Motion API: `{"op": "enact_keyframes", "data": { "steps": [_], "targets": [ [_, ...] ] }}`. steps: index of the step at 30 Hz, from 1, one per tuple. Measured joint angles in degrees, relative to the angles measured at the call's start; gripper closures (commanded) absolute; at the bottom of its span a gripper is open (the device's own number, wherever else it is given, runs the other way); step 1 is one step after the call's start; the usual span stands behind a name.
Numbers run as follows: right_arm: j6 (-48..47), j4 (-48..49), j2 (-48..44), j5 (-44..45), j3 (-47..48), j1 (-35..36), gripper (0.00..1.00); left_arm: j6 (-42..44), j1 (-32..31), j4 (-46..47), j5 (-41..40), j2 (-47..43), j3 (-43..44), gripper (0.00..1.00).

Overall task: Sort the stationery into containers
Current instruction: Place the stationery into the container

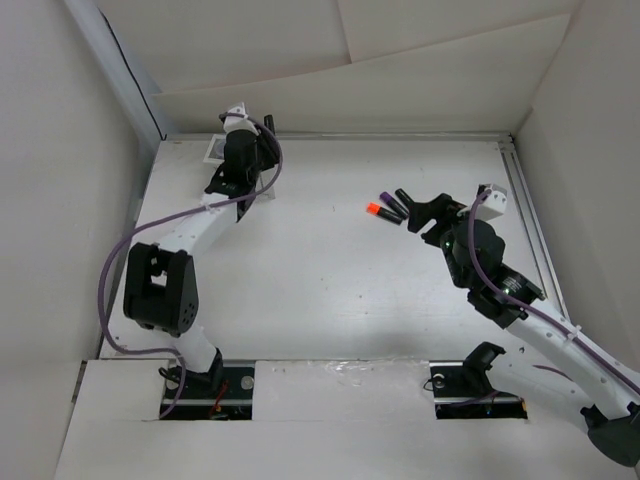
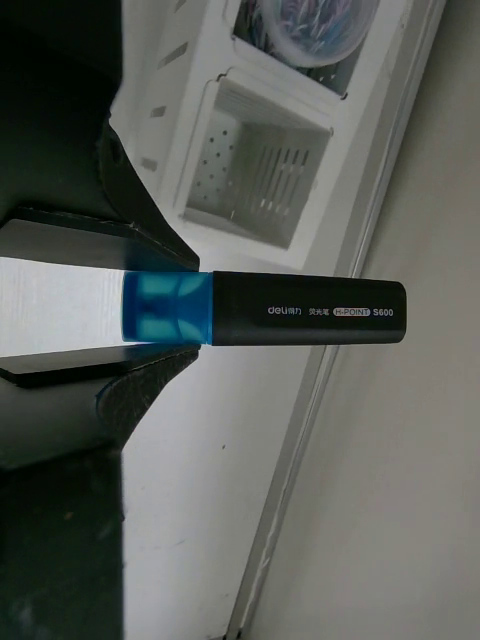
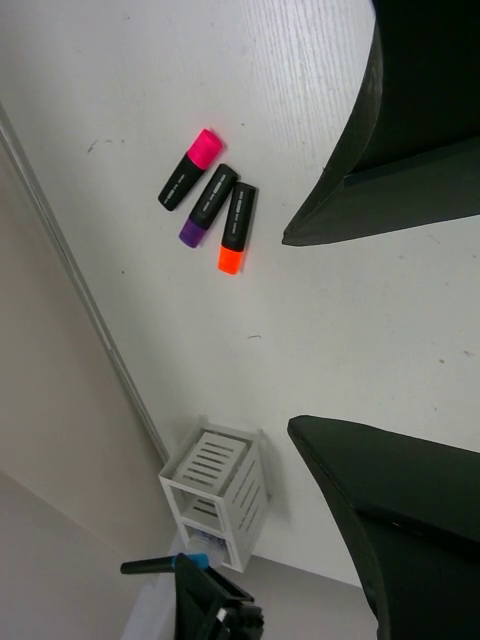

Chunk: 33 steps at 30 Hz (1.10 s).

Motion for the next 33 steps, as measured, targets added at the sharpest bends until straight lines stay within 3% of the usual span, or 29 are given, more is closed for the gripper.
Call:
{"op": "enact_keyframes", "data": {
  "steps": [10, 30, 32, 33],
  "targets": [
    [-0.6, 0.2, 0.0, -1.0, 0.0, 0.0, 0.25, 1.0, 3.5, -4.5, -2.5, 14.9, 11.5, 0.83],
    [-1.5, 1.1, 0.1, -2.2, -0.1, 0.0, 0.25, 4.7, 3.8, -6.1, -9.6, 23.9, 18.9, 0.83],
    [-1.5, 1.4, 0.1, -2.2, -0.1, 0.0, 0.25, 4.9, 3.8, -6.3, -9.9, 23.9, 19.0, 0.78],
    [-1.5, 1.6, 0.1, -2.2, -0.1, 0.0, 0.25, 5.0, 3.8, -6.4, -10.1, 23.9, 19.1, 0.71]
  ]
}}
